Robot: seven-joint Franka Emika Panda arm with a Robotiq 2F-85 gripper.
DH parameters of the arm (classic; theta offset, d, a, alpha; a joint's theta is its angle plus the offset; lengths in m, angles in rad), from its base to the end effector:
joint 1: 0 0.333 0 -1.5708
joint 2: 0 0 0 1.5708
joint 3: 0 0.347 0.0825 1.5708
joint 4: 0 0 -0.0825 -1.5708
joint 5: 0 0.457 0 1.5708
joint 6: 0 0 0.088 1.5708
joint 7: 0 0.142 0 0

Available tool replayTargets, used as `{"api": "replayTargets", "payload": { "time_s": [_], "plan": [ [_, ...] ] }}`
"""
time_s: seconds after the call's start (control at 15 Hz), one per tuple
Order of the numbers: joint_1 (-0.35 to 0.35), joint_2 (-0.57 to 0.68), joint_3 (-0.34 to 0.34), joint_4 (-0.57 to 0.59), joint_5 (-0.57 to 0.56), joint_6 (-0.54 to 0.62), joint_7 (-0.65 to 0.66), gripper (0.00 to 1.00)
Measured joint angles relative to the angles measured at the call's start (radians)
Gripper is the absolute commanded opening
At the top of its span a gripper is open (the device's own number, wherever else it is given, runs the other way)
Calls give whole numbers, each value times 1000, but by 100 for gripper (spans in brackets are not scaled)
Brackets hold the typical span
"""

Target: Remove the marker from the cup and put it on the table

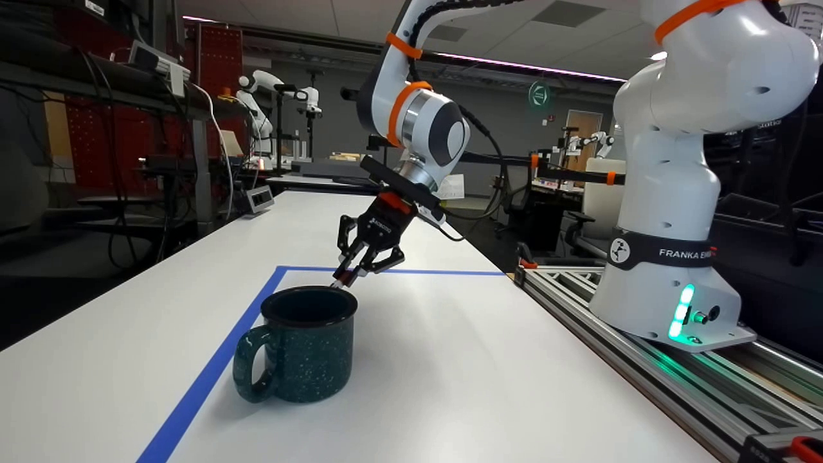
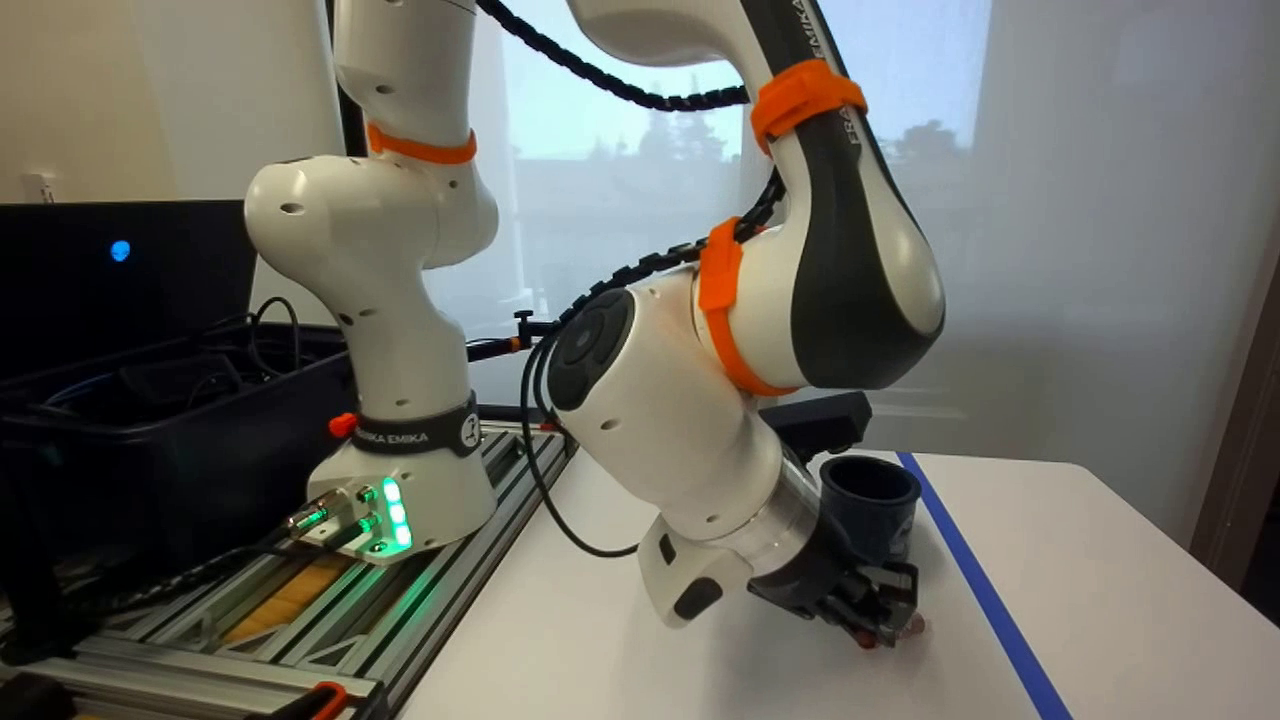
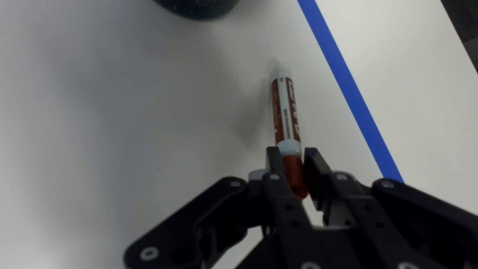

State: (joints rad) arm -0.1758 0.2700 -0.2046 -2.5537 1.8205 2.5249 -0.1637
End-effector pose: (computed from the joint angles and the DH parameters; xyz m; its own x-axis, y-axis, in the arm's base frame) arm 0.4169 -0.1671 0.0818 -0.1769 -0.8425 -0.5088 -0.8114 0.4175 -0.4091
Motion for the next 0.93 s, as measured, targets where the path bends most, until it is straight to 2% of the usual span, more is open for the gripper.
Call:
{"api": "replayTargets", "payload": {
  "time_s": [0.07, 0.13, 0.6, 0.67, 0.73, 0.93],
  "plan": [
    [0, 8, -1, 3, 0, 0, -2, 5],
    [1, 15, -2, 7, 0, 0, -6, 38],
    [8, 36, -4, 26, 0, 6, -23, 91],
    [13, 34, -3, 28, 0, 12, -23, 97],
    [21, 29, -2, 28, 0, 27, -23, 100],
    [60, -10, 10, 27, -7, 113, -14, 100]
  ]
}}
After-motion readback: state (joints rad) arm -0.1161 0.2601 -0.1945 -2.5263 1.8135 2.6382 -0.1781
